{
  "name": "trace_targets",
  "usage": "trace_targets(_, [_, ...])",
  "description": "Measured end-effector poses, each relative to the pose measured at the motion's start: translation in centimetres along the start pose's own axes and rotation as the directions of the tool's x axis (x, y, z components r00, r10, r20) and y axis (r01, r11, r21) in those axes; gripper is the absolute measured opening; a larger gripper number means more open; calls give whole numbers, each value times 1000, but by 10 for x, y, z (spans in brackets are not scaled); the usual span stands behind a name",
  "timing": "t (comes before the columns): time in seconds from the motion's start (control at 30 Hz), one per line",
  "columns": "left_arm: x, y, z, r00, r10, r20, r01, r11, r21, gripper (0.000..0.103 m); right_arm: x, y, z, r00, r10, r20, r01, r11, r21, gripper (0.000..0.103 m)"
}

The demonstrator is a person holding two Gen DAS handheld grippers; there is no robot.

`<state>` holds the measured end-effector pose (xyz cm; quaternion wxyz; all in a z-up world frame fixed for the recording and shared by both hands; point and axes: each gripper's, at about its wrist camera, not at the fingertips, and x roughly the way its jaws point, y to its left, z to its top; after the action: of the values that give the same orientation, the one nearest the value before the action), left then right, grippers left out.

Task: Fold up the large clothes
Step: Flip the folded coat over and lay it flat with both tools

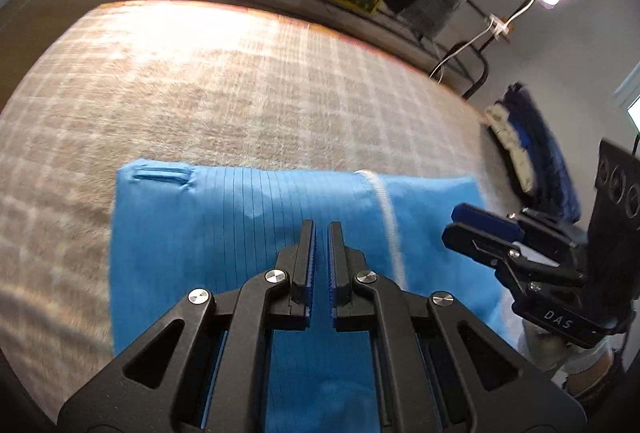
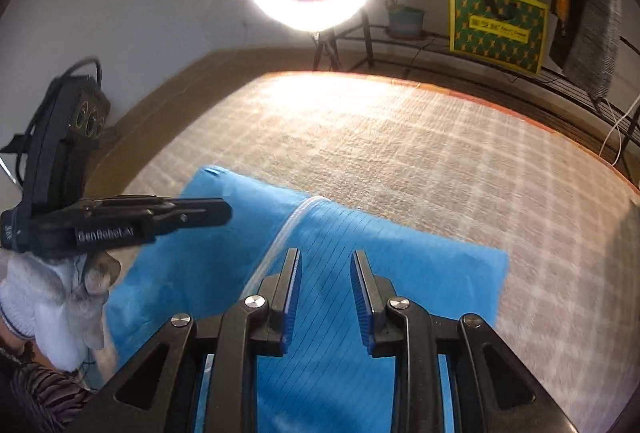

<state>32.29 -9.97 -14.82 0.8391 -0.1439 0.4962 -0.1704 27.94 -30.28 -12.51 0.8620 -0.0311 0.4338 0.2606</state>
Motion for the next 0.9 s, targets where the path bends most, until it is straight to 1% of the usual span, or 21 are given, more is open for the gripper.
trace_targets(0.1, [22,11,-4,998,24,-61,-25,1000,-13,1,23,-12,-6,999,-4,-51,4,1000,16,25])
trace_targets(0.13, [26,15,-6,997,21,-69,-23,1000,-21,1,29,-12,-7,998,-10,-68,12,1000,16,25])
trace_targets(0.23, [29,27,-10,998,-17,-59,14,999,-45,1,51,-21,-15,991,-4,-130,6,1000,11,25])
trace_targets(0.3, [28,30,-9,997,-32,-70,29,998,-48,2,56,-26,-20,992,12,-127,-9,1000,25,25])
trace_targets(0.33, [26,31,-8,997,-35,-69,32,998,-54,2,55,-26,-18,990,15,-139,-11,999,31,25])
trace_targets(0.37, [20,32,-6,998,-40,-50,37,997,-61,2,53,-27,-16,990,19,-140,-14,999,38,25])
trace_targets(0.4, [13,35,-4,999,-38,-28,36,997,-65,2,46,-29,-14,992,45,-119,-38,997,60,27])
trace_targets(0.43, [1,36,1,999,-33,20,35,997,-70,2,40,-32,-12,993,73,-89,-66,995,76,27])
trace_targets(0.47, [-6,37,4,998,-28,50,32,997,-68,2,32,-35,-9,995,88,-52,-84,992,90,27])
trace_targets(0.5, [-12,39,8,997,-18,70,23,998,-67,2,25,-36,-8,996,84,-24,-82,992,99,27])
trace_targets(0.53, [-20,43,12,994,5,105,3,997,-75,2,20,-39,-6,998,69,3,-69,992,106,27])
trace_targets(0.57, [-21,47,15,993,17,114,-7,996,-85,2,15,-43,-5,999,46,25,-48,992,116,27])
trace_targets(0.63, [-21,63,18,992,43,115,-28,991,-128,2,13,-54,-6,1000,-8,30,4,989,145,27])
trace_targets(0.7, [-14,73,15,993,78,94,-65,989,-133,2,17,-69,-10,998,-55,20,50,981,185,27])
trace_targets(0.77, [-2,81,12,992,109,56,-101,987,-125,2,20,-79,-16,997,-72,6,69,976,205,26])
trace_targets(0.83, [8,84,11,993,117,28,-112,986,-126,2,26,-88,-20,993,-114,-25,117,973,201,25])
trace_targets(0.9, [15,84,10,993,121,16,-118,984,-131,2,33,-96,-25,988,-140,-61,150,966,209,23])
